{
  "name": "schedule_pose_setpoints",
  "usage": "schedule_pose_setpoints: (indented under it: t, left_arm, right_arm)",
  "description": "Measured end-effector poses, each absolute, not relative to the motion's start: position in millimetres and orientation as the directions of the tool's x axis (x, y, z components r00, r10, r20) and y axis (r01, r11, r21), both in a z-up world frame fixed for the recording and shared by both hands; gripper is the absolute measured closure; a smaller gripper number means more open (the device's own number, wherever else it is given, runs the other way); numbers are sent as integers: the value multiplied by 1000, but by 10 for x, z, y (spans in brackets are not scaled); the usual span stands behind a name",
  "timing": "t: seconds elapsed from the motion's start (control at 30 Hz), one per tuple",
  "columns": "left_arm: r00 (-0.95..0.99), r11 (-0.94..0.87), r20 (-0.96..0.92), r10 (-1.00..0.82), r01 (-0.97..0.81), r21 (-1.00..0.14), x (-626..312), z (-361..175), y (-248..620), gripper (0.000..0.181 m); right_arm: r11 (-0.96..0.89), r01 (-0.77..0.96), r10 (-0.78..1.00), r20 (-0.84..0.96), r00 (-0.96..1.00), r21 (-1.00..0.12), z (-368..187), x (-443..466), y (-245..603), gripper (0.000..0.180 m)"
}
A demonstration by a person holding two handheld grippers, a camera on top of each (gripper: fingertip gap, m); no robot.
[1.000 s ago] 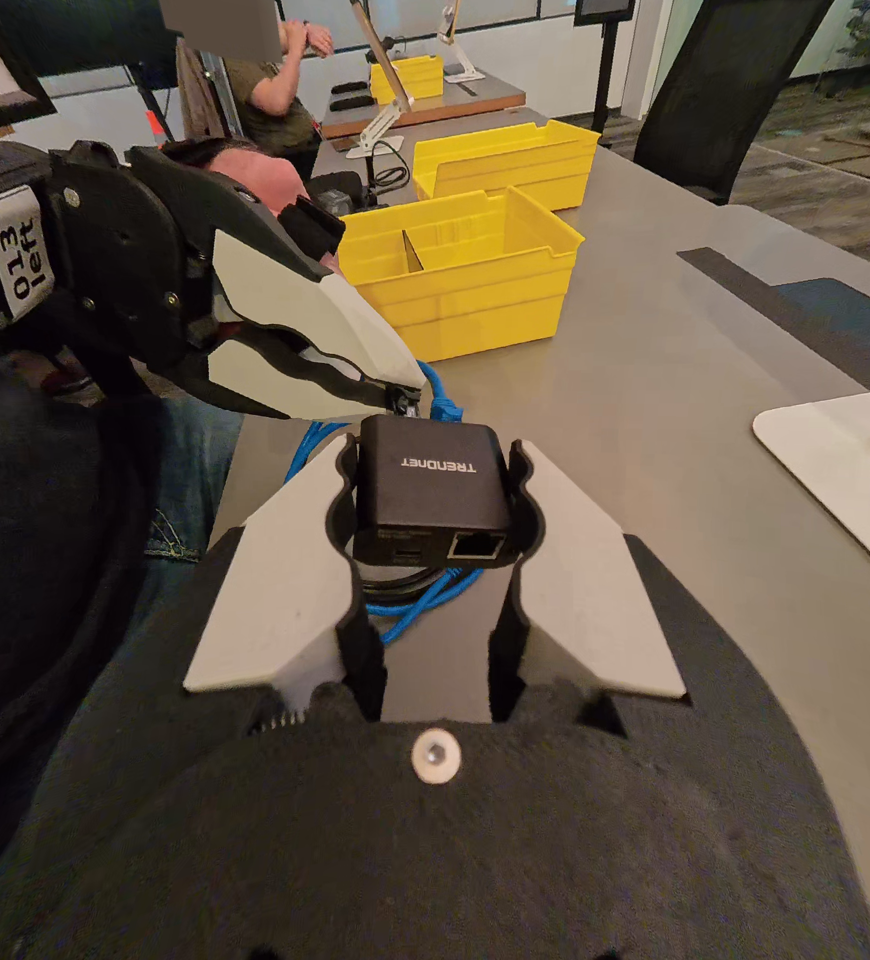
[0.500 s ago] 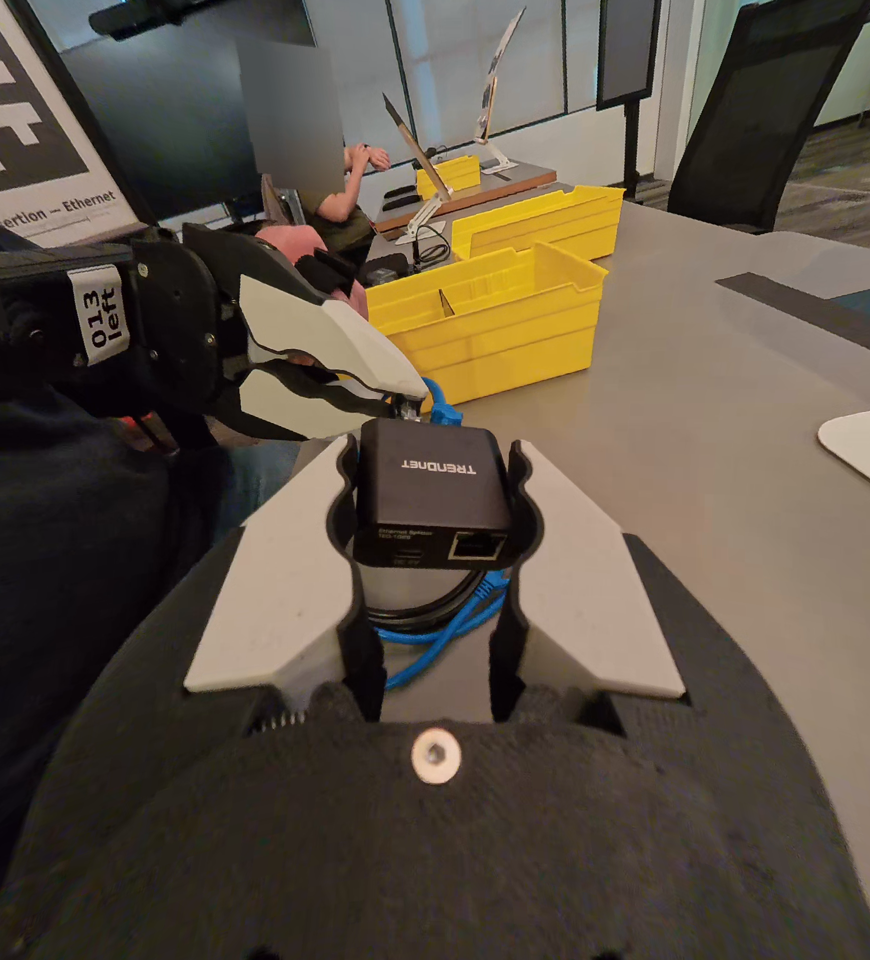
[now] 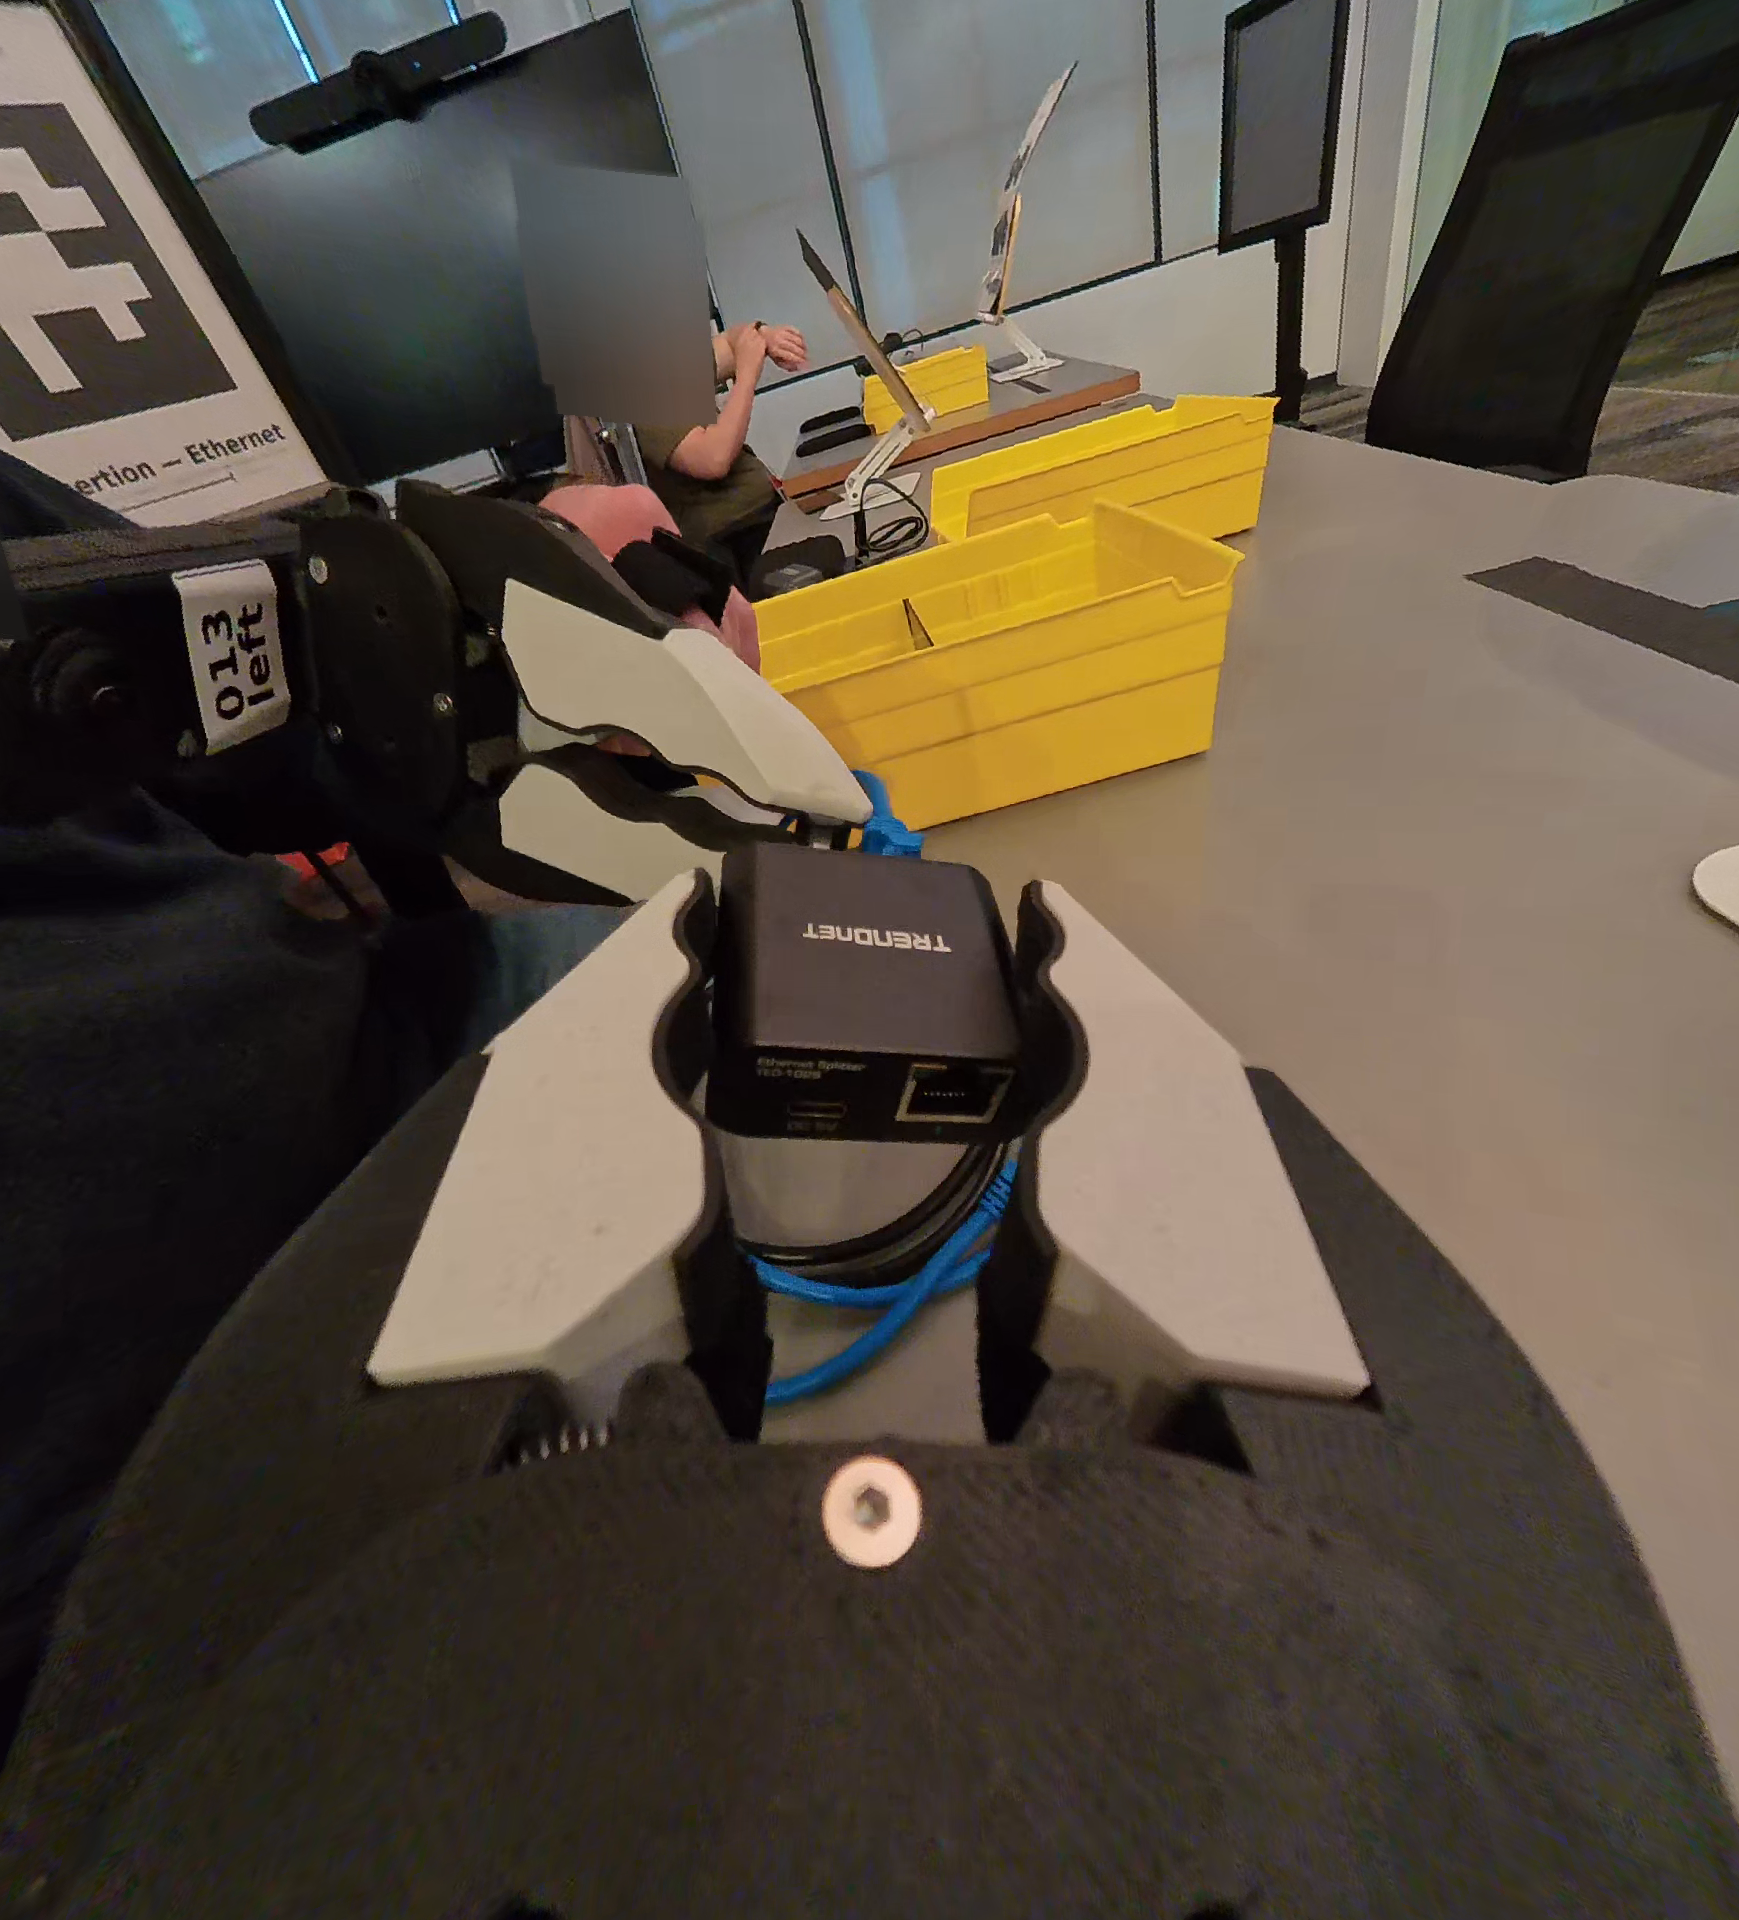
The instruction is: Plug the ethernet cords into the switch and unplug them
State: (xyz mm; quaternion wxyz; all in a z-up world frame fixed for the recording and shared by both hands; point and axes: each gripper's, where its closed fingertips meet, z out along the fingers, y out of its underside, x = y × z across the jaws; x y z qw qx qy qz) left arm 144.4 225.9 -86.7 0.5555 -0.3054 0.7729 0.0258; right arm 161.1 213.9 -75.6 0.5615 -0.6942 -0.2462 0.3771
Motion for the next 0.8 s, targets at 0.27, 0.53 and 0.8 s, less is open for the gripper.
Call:
schedule_pose_setpoints:
  t: [0.27,0.53,0.8]
  left_arm:
    - [-171,801,-891,-420,-531,-276,1448,-872,2276,173]
    - [-178,791,-887,-425,-549,-269,1454,-953,2315,173]
    - [-144,774,-831,-538,-475,-419,1442,-862,2366,173]
  right_arm:
    - [-252,-31,748,-215,628,-967,-761,1592,2159,123]
    - [-268,34,707,-173,685,-963,-833,1547,2215,123]
    - [-167,34,714,-96,694,-985,-573,1674,2142,120]
